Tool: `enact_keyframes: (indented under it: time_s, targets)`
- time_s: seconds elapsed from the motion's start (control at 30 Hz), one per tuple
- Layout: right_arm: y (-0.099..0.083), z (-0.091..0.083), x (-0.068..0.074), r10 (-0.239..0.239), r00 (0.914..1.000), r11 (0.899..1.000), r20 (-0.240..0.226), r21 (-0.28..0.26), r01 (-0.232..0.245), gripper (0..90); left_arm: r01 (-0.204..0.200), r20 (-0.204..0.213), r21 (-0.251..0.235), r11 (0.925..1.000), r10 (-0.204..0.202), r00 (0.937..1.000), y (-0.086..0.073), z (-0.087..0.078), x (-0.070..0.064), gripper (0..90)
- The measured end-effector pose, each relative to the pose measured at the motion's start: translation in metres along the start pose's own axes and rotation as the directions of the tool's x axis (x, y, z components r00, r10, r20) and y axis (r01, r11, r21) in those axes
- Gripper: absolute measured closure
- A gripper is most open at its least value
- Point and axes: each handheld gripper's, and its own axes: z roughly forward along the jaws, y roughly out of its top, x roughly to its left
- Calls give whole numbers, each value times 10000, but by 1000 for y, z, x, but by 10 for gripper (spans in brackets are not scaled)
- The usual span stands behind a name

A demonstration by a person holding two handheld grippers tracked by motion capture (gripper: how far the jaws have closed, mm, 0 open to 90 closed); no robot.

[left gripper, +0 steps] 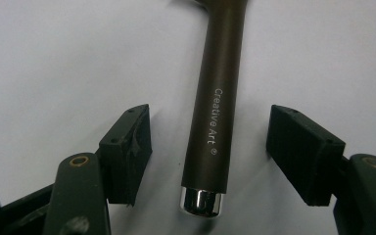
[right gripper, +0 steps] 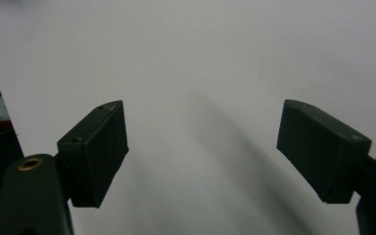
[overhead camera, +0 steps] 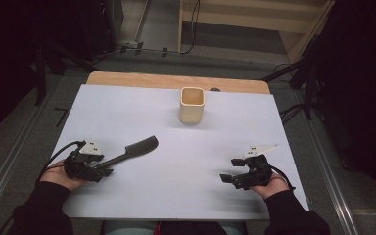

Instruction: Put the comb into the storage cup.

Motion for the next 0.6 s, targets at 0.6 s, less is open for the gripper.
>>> enact_keyframes:
  time_s: [0.6]
  targets:
    - [0,0,0,-21,10000,10000,-13,20,21,172,47,-11,-3,10000,-47,10000,4,0,-1,589]
